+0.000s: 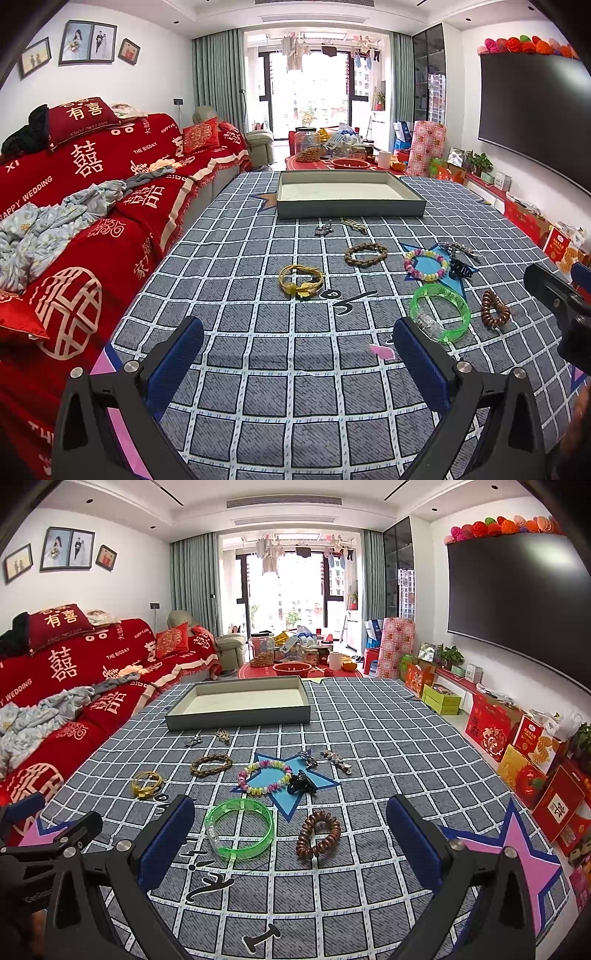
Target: Organize jewelry
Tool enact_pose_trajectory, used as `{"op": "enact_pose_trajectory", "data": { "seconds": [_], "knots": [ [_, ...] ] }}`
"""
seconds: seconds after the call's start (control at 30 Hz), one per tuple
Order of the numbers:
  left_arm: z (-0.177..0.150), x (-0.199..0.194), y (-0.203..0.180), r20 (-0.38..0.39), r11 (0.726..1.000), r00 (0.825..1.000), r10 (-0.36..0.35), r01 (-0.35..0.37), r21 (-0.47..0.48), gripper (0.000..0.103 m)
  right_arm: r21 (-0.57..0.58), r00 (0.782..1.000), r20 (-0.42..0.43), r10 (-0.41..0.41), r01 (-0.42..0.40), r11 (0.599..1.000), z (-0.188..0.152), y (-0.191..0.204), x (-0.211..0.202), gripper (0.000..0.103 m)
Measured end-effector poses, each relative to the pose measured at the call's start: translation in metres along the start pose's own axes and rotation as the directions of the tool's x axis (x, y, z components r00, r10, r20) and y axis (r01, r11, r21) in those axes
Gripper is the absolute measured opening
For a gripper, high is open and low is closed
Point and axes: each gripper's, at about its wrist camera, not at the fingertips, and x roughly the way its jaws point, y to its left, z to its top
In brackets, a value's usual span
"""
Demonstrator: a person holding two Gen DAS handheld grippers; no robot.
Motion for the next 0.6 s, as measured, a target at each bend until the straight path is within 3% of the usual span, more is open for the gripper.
{"op": "enact_pose_trajectory", "data": {
  "seconds": [0.6],
  "knots": [
    [0.0002, -0.0001, 0.0003, 0.001, 1.000, 1.000, 0.002, -0.002, -0.001, 0.103, 0.003, 1.000, 0.002, 0.003, -0.003, 1.000, 0.0003, -0.0009, -0.0008, 0.103]
  ]
}}
